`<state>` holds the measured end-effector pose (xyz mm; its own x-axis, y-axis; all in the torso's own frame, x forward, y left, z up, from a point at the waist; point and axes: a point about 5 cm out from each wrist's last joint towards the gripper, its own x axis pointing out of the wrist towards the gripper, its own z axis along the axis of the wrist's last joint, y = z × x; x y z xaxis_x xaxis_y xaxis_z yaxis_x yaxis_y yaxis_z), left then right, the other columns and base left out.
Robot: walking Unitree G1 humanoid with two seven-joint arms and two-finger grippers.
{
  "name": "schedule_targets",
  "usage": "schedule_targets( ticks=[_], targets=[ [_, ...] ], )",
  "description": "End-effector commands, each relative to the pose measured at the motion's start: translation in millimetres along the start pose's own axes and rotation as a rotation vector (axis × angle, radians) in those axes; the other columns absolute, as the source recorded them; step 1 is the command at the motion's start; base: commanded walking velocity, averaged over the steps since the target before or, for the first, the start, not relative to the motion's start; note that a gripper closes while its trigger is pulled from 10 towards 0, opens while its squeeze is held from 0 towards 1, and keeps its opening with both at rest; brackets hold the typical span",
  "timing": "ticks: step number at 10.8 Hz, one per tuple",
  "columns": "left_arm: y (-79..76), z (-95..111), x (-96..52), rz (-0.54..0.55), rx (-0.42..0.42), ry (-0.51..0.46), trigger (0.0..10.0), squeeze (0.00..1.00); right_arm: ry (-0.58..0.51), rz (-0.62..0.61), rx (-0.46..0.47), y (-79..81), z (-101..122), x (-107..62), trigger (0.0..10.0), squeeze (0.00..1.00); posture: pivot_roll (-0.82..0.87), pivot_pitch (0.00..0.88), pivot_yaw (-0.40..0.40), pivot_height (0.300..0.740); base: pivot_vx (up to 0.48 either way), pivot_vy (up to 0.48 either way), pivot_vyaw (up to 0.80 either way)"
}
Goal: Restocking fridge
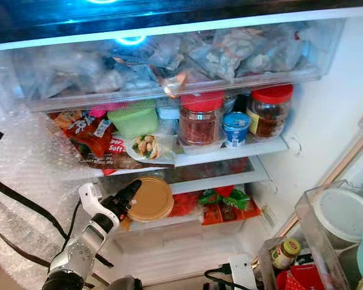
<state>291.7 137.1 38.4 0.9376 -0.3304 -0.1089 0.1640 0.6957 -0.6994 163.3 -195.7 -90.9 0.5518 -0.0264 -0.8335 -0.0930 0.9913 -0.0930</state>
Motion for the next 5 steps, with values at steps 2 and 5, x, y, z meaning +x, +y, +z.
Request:
schedule_targets(
  ticks=[2, 5],
  targets=[
    [1.3, 1.7, -1.1, 0.004, 0.010, -0.008, 10.0, 0.00, 0.024, 0.004, 0.001, 3.3, -4.8, -0.4, 10.0, 0.00, -0.02, 0.035, 0.028, 0.670, 0.000, -0.120, 0.00],
    [1.1, 1.4, -1.0, 0.004, 0.010, -0.008, 10.0, 0.00, 0.038, 0.001, 0.000, 1.2, -10.1, -1.7, 10.0, 0.00, -0.02, 0.035, 0.028, 0.670, 0.000, -0.245, 0.00]
  ],
)
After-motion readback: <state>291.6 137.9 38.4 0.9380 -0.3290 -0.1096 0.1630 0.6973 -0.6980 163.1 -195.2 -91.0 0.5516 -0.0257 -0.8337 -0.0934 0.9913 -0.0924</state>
